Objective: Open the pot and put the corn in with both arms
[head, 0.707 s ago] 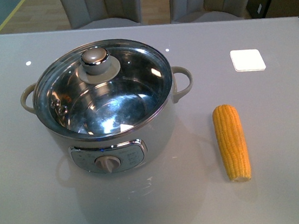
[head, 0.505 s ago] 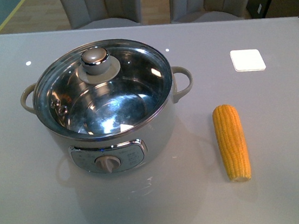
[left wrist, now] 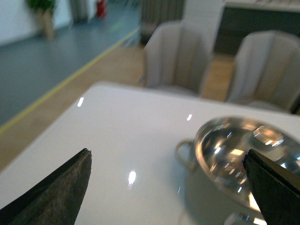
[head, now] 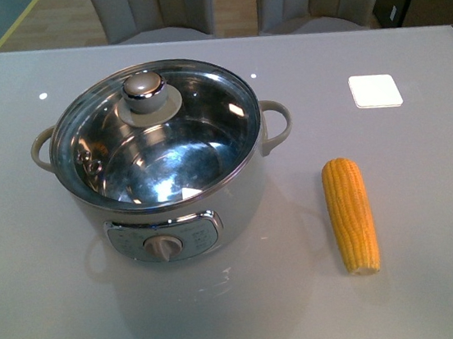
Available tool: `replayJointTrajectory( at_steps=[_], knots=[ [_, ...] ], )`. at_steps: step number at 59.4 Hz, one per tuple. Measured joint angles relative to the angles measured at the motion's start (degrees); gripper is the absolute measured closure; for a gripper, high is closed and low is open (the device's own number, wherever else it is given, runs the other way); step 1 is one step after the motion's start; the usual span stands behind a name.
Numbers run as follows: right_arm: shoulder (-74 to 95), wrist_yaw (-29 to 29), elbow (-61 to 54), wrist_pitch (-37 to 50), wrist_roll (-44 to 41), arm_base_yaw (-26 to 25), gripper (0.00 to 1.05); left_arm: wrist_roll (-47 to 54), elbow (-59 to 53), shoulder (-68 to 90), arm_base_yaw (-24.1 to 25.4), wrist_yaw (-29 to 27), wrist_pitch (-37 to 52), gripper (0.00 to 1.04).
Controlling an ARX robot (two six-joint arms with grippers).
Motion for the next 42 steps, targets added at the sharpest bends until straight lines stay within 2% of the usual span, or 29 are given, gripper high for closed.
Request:
replayJointTrajectory(
  at_steps=[3, 6, 14, 25, 35, 42],
  knots=[
    [0.0, 0.1, 0.0, 0.0, 0.0, 0.0, 0.09, -8.8, 3.0, 7.3, -1.7, -8.6, -7.4, 0.07],
    [0.0, 0.2, 0.0, 0.0, 0.0, 0.0, 0.09, -13.4, 3.4, 11.2, -1.6, -9.2, -6.3, 0.07],
    [0.0, 0.1, 0.0, 0.0, 0.0, 0.0, 0.09, -15.1, 6.4, 18.2, 0.2, -4.9, 1.7, 0.07],
    [0.0, 0.1, 0.0, 0.0, 0.0, 0.0, 0.09, -10.9, 11.8, 36.5, 3.5, 5.1, 20.6, 0.07],
    [0.0, 0.1, 0.0, 0.0, 0.0, 0.0, 0.09, -2.1, 17.0, 57.3, 3.0, 13.1, 38.2, 0.07],
    [0.0, 0.1, 0.0, 0.0, 0.0, 0.0, 0.09, 2.2, 21.2, 71.3, 1.4, 15.0, 46.9, 0.07]
  ],
)
